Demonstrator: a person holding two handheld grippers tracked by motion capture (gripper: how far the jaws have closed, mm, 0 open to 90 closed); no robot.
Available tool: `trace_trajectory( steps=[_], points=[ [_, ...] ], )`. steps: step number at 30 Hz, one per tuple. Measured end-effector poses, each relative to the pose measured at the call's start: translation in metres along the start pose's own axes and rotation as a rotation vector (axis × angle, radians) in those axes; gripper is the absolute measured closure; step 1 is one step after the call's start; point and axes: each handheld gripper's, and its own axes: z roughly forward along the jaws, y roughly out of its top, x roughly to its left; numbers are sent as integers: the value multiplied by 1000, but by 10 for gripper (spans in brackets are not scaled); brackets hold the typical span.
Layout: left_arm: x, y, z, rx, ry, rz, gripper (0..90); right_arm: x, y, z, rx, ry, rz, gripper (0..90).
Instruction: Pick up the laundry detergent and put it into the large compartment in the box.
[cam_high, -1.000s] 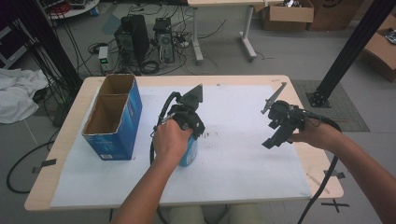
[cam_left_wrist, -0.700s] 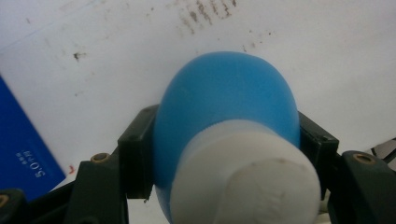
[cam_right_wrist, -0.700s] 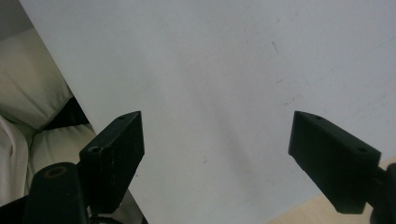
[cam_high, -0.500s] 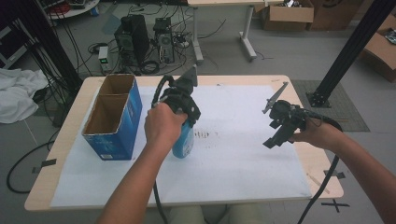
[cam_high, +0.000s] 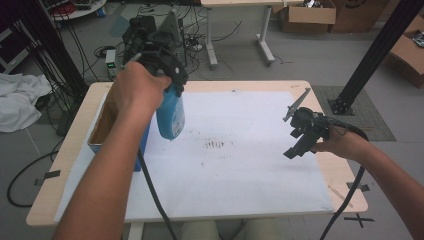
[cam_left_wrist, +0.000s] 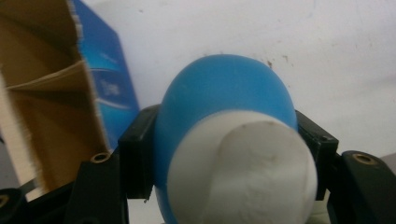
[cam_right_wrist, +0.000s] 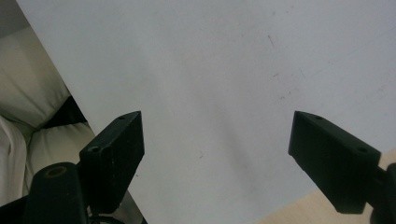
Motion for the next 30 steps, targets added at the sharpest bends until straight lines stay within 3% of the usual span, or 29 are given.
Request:
trace_trajectory(
  steps=[3, 13, 17, 23, 30],
  points=[
    [17, 1, -18, 3, 25, -35, 377, -1, 0, 2, 4, 2, -3, 183],
    [53, 0, -50, 2, 49, -93, 378, -3, 1, 3, 4, 6, -1, 182],
    [75, -6, -63, -41, 59, -124, 378, -4, 0, 3, 2, 13, 2, 181],
    [92, -8, -62, -55, 103, -144, 378, -3, 1, 4, 3, 11, 2, 181],
    [114, -11, -38, -47, 134, -178, 378, -2, 3, 3, 8, 13, 1, 181]
  ],
)
